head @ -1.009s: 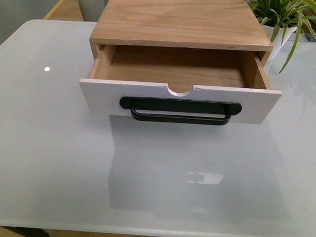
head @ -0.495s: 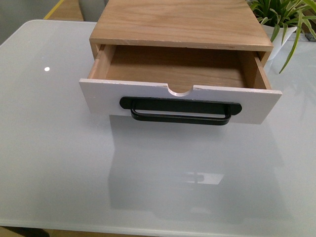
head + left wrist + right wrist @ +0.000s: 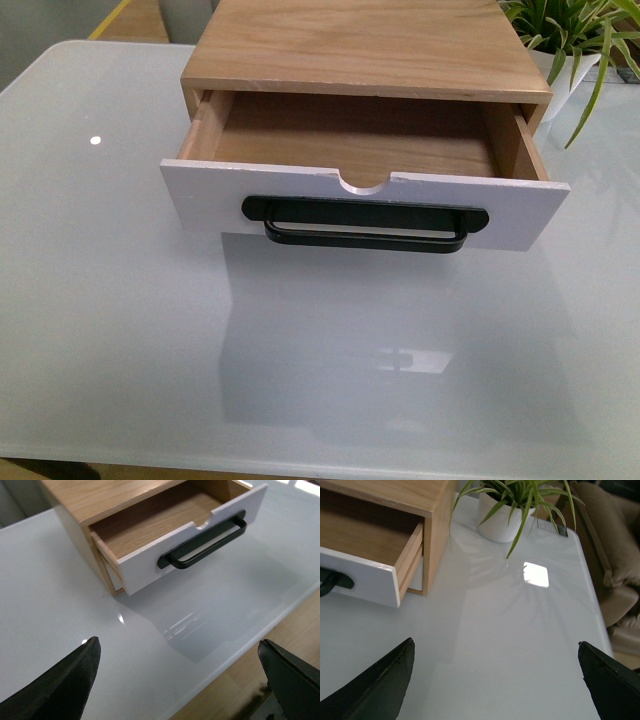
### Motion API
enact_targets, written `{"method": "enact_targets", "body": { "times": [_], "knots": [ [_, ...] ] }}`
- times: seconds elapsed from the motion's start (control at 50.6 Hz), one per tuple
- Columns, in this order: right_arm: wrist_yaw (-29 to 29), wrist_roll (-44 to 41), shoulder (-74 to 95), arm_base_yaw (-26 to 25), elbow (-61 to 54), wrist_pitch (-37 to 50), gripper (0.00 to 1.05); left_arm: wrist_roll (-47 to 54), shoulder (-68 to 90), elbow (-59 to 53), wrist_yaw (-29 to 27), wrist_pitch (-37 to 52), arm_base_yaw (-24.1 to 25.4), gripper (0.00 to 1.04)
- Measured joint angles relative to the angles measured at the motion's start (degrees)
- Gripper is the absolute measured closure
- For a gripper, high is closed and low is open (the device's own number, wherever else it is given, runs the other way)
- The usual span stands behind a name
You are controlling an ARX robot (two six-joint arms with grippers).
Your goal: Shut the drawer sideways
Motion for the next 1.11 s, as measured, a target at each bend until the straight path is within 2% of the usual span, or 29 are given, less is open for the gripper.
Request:
{"method": "enact_targets", "body": {
  "times": [0.099,0.178,0.277,0.415,0.752,1.108],
  "knots": [
    [-3.5,-11.0,14.0,1.6,3.9,7.1,0.09,12.2,14.6,2.8,6.6,3.1,-1.1,0.09],
    [-5.5,-18.8,21.1,4.4,5.9,7.8,0.09,17.4,23.3,4.1,7.5,7.0,-3.6,0.09],
    [-6.2,-27.5,28.7,8.9,7.7,8.7,0.09,20.1,32.2,5.8,7.5,12.6,-7.8,0.09],
    [-6.5,-36.5,35.6,14.6,9.0,9.4,0.09,21.1,35.9,6.8,10.0,14.8,-14.2,0.09],
    [-7.6,-43.8,47.3,21.0,10.8,14.2,0.09,22.7,46.1,8.7,8.9,22.1,-24.4,0.09],
    [-8.9,-45.2,54.6,23.7,13.5,17.6,0.09,20.9,57.2,14.7,7.8,28.1,-27.1,0.09]
  ]
}}
